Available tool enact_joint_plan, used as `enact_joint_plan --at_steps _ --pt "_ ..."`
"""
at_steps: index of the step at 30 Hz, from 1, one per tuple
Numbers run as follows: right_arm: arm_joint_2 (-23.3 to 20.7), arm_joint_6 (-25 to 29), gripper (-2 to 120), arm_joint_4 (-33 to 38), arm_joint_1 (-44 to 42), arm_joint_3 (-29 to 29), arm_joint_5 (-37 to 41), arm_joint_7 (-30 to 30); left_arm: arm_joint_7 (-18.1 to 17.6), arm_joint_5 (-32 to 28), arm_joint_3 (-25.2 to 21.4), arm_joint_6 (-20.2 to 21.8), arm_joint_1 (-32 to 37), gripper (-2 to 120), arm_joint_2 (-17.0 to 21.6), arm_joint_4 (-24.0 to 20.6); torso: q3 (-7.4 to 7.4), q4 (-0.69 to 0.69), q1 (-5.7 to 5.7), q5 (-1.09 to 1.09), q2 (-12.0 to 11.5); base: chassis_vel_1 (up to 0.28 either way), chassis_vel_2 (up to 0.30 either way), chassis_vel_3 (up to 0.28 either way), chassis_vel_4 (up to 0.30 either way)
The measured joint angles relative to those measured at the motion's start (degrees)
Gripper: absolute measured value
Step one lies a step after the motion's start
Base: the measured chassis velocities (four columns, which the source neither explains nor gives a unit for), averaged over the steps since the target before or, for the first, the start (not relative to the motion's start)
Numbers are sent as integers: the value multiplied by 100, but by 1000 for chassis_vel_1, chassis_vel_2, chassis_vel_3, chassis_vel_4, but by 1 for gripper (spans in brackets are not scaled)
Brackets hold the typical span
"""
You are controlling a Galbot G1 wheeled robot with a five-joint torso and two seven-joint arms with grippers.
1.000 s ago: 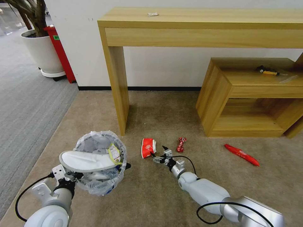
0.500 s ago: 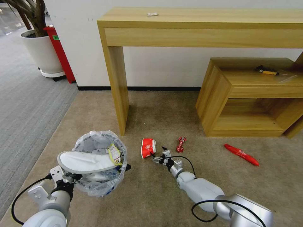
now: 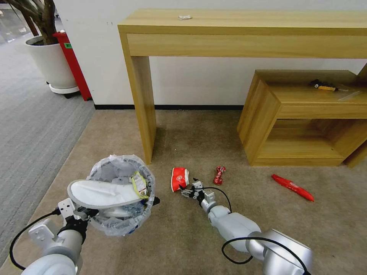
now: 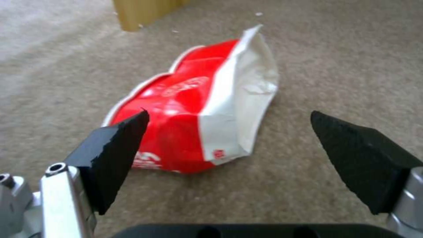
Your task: Pick up the trash bin and place the garbage on the floor into it.
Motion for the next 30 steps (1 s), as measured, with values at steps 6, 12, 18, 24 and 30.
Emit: enact_joint_plan --at_steps 6,12,18,24,30 --pt "31 -108 100 -74 40 133 -318 279 -5 -42 -9 0 1 0 87 -15 0 -1 0 0 0 0 0 0 0" --pt "65 -141 100 -76 69 186 -621 531 -8 -67 18 0 -48 0 85 -42 0 -1 0 0 0 0 0 0 0" --pt "123 -141 100 -66 60 146 -621 538 -8 -66 6 -6 -30 0 52 -66 0 0 0 0 0 0 0 0 0" --pt "192 -238 82 -111 76 131 -617 455 -4 -56 -5 -18 38 0 -16 -128 0 0 0 0 0 0 0 0 0" --pt "224 -284 65 -130 71 124 -622 420 -1 -62 -33 -35 82 0 -14 -183 0 0 0 0 0 0 0 0 0"
